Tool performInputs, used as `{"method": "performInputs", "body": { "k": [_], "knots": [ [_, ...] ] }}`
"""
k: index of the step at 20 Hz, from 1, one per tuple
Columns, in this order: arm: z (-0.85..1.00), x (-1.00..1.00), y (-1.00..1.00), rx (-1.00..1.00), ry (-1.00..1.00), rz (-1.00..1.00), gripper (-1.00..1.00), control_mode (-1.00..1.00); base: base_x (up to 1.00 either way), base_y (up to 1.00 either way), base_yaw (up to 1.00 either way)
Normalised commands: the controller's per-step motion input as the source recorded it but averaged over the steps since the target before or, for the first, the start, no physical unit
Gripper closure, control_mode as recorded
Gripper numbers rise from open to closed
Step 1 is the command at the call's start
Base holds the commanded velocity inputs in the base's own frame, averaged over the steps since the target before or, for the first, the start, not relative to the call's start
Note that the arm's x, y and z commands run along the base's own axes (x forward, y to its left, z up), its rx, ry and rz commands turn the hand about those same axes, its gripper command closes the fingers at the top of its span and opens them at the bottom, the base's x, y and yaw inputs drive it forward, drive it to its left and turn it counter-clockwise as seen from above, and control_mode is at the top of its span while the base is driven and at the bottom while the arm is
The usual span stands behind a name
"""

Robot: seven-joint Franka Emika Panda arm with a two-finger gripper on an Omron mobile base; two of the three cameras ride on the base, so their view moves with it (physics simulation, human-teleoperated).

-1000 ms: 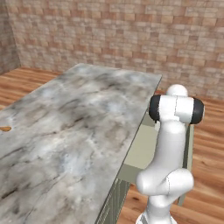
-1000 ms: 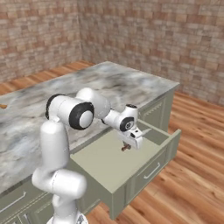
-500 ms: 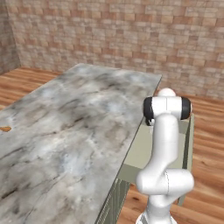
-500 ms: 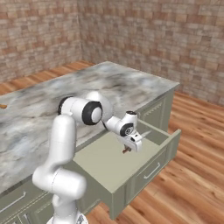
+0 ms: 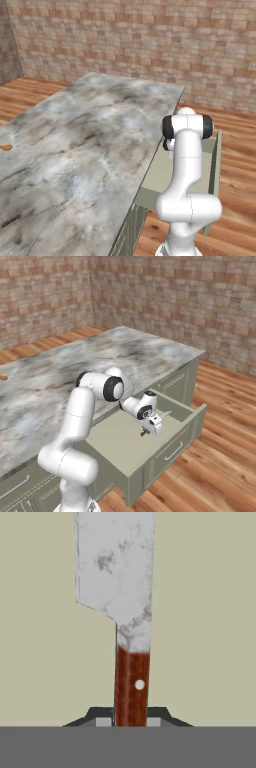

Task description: Pick up the metallic utensils from the counter and place them in the open drawer. Make sure not to pick up any wooden utensils.

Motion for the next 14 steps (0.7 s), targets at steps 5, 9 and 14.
{"method": "performInputs", "body": {
  "k": [5,9,14],
  "knots": [
    [-0.12,0.01,0.0,0.0,0.0,0.0,1.0,-1.0,0.0,0.0,0.0],
    [0.0,0.0,0.0,0.0,0.0,0.0,-1.0,-1.0,0.0,0.0,0.0],
    [0.02,0.0,0.0,0.0,0.03,0.0,-1.0,-1.0,0.0,0.0,0.0]
  ]
}}
